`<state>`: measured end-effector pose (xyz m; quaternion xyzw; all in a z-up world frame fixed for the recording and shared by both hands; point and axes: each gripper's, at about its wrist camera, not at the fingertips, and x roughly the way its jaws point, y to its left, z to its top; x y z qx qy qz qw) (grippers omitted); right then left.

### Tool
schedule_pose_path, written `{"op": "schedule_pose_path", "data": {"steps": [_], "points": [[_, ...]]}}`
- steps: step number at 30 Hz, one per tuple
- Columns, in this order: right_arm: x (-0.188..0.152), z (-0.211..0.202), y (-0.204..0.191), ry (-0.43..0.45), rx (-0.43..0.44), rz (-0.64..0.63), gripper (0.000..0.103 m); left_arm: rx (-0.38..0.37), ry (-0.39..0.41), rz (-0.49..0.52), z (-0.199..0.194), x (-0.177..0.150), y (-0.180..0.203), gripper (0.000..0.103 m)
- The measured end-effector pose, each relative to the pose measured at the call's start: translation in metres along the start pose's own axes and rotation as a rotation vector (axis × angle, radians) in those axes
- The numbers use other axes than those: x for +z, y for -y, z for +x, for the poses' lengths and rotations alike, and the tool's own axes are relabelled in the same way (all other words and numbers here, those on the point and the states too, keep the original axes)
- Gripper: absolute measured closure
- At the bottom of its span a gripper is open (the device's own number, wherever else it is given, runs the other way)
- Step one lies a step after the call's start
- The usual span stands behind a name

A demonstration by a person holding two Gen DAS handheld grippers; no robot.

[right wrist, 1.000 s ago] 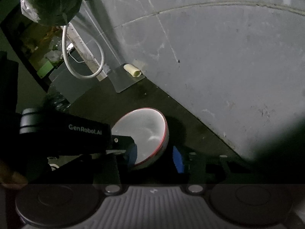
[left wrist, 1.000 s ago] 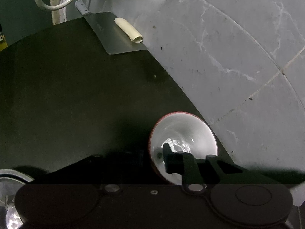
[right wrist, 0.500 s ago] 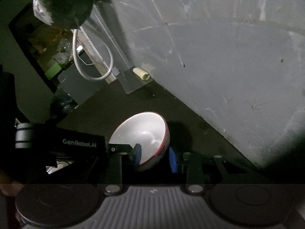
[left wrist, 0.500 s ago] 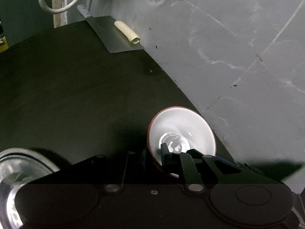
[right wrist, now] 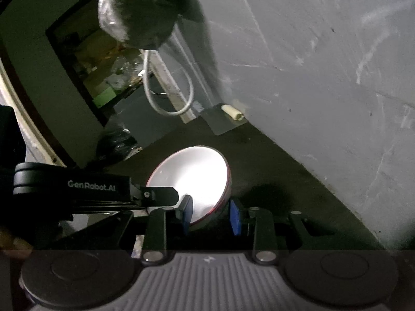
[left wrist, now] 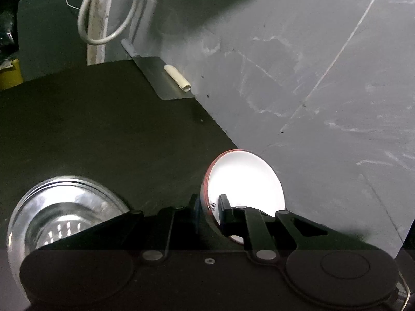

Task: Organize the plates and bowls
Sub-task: 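Lift the second white bowl and carry it to the steel bowl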

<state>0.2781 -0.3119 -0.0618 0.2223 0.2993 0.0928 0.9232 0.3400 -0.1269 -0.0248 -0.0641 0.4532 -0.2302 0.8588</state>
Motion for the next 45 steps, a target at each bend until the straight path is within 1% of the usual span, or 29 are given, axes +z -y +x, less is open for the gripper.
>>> {"op": "schedule_pose_path", "data": {"steps": [4, 10, 12, 16, 19, 26, 33, 39, 45], "points": [[-0.004, -0.015, -0.016, -0.007, 0.026, -0.039, 0.069, -0.004, 0.032, -0.019, -0.026, -0.012, -0.005, 0.088], [-0.017, -0.036, -0.043, -0.046, 0.080, -0.103, 0.069, -0.009, 0.081, -0.067, -0.066, -0.039, -0.020, 0.088], [-0.022, -0.042, -0.052, -0.067, 0.102, -0.128, 0.069, -0.005, 0.094, -0.080, -0.076, -0.048, -0.025, 0.088], [-0.034, -0.051, -0.066, -0.125, 0.149, -0.158, 0.069, 0.013, 0.120, -0.069, -0.097, -0.068, -0.030, 0.088], [-0.043, -0.058, -0.076, -0.159, 0.168, -0.186, 0.069, 0.015, 0.121, -0.085, -0.108, -0.082, -0.036, 0.087], [-0.063, -0.067, -0.095, -0.242, 0.190, -0.248, 0.069, 0.015, 0.107, -0.146, -0.119, -0.111, -0.052, 0.087], [-0.079, -0.076, -0.106, -0.323, 0.220, -0.297, 0.069, -0.012, 0.082, -0.198, -0.128, -0.138, -0.067, 0.086], [-0.087, -0.078, -0.112, -0.381, 0.200, -0.327, 0.069, -0.007, 0.047, -0.226, -0.126, -0.161, -0.069, 0.086], [-0.089, -0.073, -0.110, -0.407, 0.165, -0.324, 0.069, 0.002, 0.006, -0.216, -0.122, -0.167, -0.064, 0.084]]}}
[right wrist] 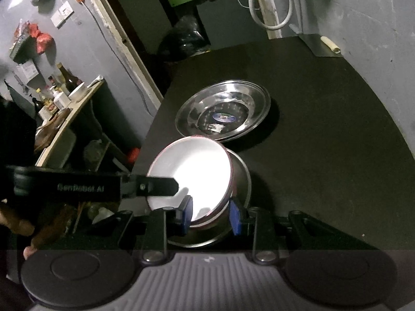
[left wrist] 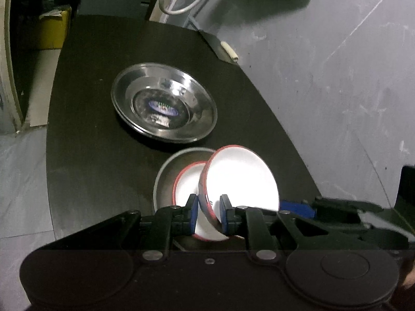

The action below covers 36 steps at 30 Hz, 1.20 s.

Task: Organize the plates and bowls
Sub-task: 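Lift the second white bowl and carry it to the steel bowl, then lower the second white bowl into the first white bowl inside the steel bowl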

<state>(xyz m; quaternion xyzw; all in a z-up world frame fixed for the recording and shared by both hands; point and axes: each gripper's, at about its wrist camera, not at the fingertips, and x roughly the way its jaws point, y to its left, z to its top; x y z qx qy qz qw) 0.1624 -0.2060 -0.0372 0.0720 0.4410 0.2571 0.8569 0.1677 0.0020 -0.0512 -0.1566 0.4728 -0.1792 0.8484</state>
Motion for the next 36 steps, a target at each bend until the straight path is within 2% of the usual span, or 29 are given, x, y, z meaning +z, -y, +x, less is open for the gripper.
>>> {"op": "schedule_pose_path", "data": {"steps": [16, 36], "points": [[0.008, 0.011, -0.002, -0.032, 0.002, -0.012, 0.069, 0.054, -0.071, 0.032, 0.003, 0.002, 0.003, 0.082], [0.009, 0.015, 0.000, -0.043, -0.004, -0.002, 0.069, 0.056, -0.093, 0.044, 0.006, 0.004, 0.006, 0.081]]}}
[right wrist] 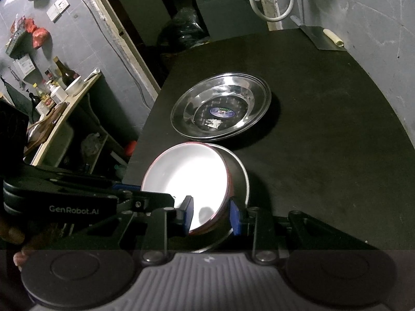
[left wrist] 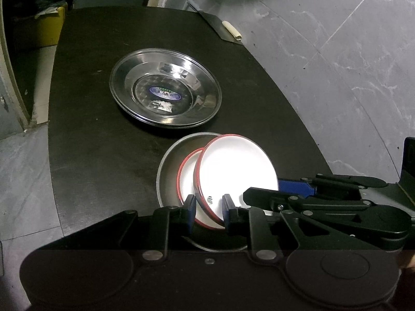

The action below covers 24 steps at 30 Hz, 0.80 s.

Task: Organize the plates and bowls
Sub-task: 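Lower the second white bowl into the first white bowl inside the steel bowl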

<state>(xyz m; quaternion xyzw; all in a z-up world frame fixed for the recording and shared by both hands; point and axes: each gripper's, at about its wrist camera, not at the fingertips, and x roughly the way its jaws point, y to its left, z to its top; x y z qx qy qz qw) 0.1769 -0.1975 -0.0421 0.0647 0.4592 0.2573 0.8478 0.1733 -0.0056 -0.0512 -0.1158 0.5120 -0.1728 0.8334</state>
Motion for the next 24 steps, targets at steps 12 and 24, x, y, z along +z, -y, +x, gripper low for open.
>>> {"op": "schedule_pose_path", "data": {"steps": [12, 24], "points": [[0.0004, 0.0007, 0.0008, -0.004, -0.001, 0.003, 0.069, 0.013, -0.007, 0.019, 0.0008, 0.0024, 0.0019, 0.080], [-0.0001, 0.0020, 0.0013, -0.006, -0.002, 0.004, 0.069, 0.025, 0.000, 0.029, 0.0003, 0.0040, 0.0048, 0.073]]}}
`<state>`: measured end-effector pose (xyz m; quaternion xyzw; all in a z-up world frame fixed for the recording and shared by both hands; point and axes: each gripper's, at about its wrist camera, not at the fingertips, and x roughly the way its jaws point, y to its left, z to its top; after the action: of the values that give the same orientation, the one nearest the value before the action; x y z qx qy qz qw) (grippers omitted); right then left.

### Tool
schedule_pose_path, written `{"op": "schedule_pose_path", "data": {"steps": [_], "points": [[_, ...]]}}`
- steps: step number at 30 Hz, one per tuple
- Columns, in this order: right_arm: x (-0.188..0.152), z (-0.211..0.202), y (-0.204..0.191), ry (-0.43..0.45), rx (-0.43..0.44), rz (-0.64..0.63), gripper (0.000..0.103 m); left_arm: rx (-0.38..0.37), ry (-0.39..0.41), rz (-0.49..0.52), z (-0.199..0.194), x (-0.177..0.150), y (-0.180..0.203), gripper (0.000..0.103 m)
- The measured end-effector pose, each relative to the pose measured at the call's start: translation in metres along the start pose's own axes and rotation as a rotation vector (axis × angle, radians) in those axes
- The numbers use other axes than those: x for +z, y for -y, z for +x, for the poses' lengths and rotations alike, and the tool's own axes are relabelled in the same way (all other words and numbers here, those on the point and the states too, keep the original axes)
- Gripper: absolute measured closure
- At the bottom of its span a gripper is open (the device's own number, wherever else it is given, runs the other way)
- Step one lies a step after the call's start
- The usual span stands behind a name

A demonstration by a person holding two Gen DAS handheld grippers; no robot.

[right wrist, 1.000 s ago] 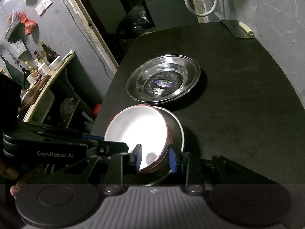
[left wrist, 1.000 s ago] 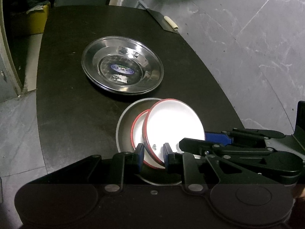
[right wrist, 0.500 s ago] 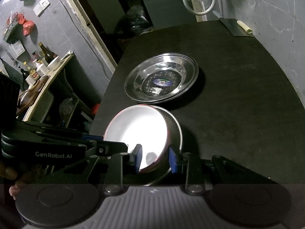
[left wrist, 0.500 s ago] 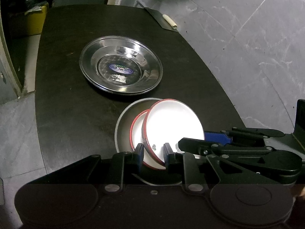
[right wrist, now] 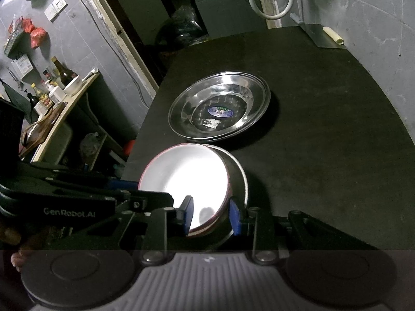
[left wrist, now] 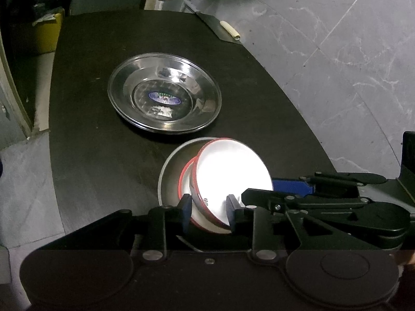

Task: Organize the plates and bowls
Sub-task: 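Lower the second white bowl into the first white bowl inside the steel bowl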

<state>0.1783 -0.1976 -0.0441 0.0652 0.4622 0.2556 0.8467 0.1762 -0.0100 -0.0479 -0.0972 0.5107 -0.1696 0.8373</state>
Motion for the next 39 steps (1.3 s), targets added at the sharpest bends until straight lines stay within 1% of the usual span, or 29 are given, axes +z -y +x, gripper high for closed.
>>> {"op": "schedule_pose_path", "data": {"steps": [20, 22, 24, 25, 27, 39], "points": [[0.0007, 0.0000, -0.0010, 0.007, 0.000, 0.001, 0.069, 0.003, -0.001, 0.001, -0.0014, 0.0004, 0.0003, 0.072], [0.0007, 0.0000, -0.0009, 0.006, 0.000, 0.001, 0.069, 0.004, -0.001, 0.002, -0.0013, 0.0002, 0.0001, 0.071], [0.0007, 0.0001, -0.0006, 0.006, 0.000, 0.001, 0.069, 0.013, -0.002, 0.002, -0.0012, 0.0000, -0.0008, 0.066], [0.0006, 0.0001, -0.0005, 0.006, 0.002, 0.001, 0.069, 0.017, -0.007, -0.001, -0.0001, -0.0004, -0.0018, 0.066], [0.0013, -0.0008, -0.0019, 0.007, 0.002, -0.001, 0.069, 0.009, -0.009, -0.010, 0.0000, -0.0009, -0.0033, 0.066], [0.0017, -0.0016, -0.0026, 0.008, 0.001, 0.003, 0.069, 0.013, 0.001, -0.003, 0.0019, -0.0007, -0.0018, 0.065]]}}
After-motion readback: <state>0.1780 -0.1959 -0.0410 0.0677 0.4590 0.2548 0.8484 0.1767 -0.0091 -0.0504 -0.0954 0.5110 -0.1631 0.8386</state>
